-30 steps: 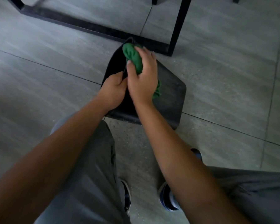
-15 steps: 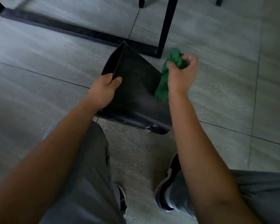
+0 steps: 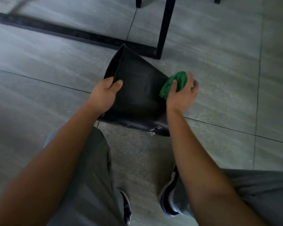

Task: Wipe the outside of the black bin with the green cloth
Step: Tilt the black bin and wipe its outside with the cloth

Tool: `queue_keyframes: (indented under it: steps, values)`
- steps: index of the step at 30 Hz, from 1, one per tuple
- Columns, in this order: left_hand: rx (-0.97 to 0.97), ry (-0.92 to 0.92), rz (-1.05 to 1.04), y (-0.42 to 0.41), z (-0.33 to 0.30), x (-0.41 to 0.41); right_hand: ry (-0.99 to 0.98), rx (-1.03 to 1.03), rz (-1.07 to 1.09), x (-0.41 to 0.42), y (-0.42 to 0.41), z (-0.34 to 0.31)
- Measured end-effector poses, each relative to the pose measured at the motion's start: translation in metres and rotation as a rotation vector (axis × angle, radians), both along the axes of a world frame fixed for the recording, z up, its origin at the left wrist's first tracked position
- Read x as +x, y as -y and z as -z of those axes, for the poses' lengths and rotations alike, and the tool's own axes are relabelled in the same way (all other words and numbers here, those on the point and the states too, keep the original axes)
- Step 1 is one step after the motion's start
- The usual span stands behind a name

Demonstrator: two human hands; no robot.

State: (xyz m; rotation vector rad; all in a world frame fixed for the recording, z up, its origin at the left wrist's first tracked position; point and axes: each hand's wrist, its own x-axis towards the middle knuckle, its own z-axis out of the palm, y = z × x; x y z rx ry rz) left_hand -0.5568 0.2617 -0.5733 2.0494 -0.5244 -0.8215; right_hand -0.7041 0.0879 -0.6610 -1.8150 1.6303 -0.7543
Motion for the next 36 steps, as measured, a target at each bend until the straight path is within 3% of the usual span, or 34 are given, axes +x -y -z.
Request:
queue_keyframes:
  steps: [2, 5, 10, 13, 16, 19, 21, 24, 26, 29, 30, 31, 34, 36]
  values:
    - [-0.019, 0.007, 0.002, -0.001, -0.001, 0.0, 0.01, 0.048, 0.069, -0.008, 0.01, 0.008]
    - [-0.032, 0.051, 0.062, -0.003, 0.002, -0.003, 0.036, 0.065, -0.012, 0.008, -0.01, 0.002]
    - [-0.073, 0.191, 0.153, 0.006, 0.009, -0.015, 0.267, -0.259, -0.359, 0.085, -0.058, -0.058]
    - [-0.03, 0.176, 0.141, -0.002, 0.012, -0.011, 0.214, -0.339, -0.496, 0.086, -0.051, -0.052]
    - [0.062, 0.132, 0.137, -0.012, 0.01, -0.008, 0.016, -0.171, -0.216, 0.046, -0.004, -0.015]
    - [0.038, 0.121, 0.137, -0.008, 0.009, -0.011, -0.008, 0.019, -0.027, 0.025, 0.013, -0.011]
    - [0.016, 0.151, 0.152, -0.003, 0.007, -0.012, 0.057, -0.1, -0.161, 0.049, -0.029, -0.038]
    - [-0.005, 0.228, 0.112, -0.004, 0.01, -0.003, 0.173, -0.289, -0.556, 0.072, -0.082, -0.058]
    - [0.011, 0.172, 0.068, -0.008, 0.008, 0.0, 0.072, -0.297, -0.459, 0.054, -0.045, -0.034]
    - [0.009, 0.124, 0.072, -0.012, 0.006, 0.001, -0.017, 0.08, 0.017, -0.004, 0.015, 0.011]
    - [-0.003, 0.117, 0.072, -0.011, 0.006, 0.001, -0.002, 0.126, 0.064, -0.008, 0.007, 0.007]
    - [-0.014, 0.11, 0.07, -0.009, 0.005, 0.001, 0.014, 0.07, 0.008, 0.004, -0.015, -0.004]
    - [-0.053, 0.118, 0.07, -0.003, 0.008, 0.002, 0.148, -0.202, -0.464, 0.059, -0.083, -0.045]
    - [-0.034, 0.118, 0.087, -0.008, 0.011, 0.002, 0.125, -0.294, -0.559, 0.065, -0.075, -0.052]
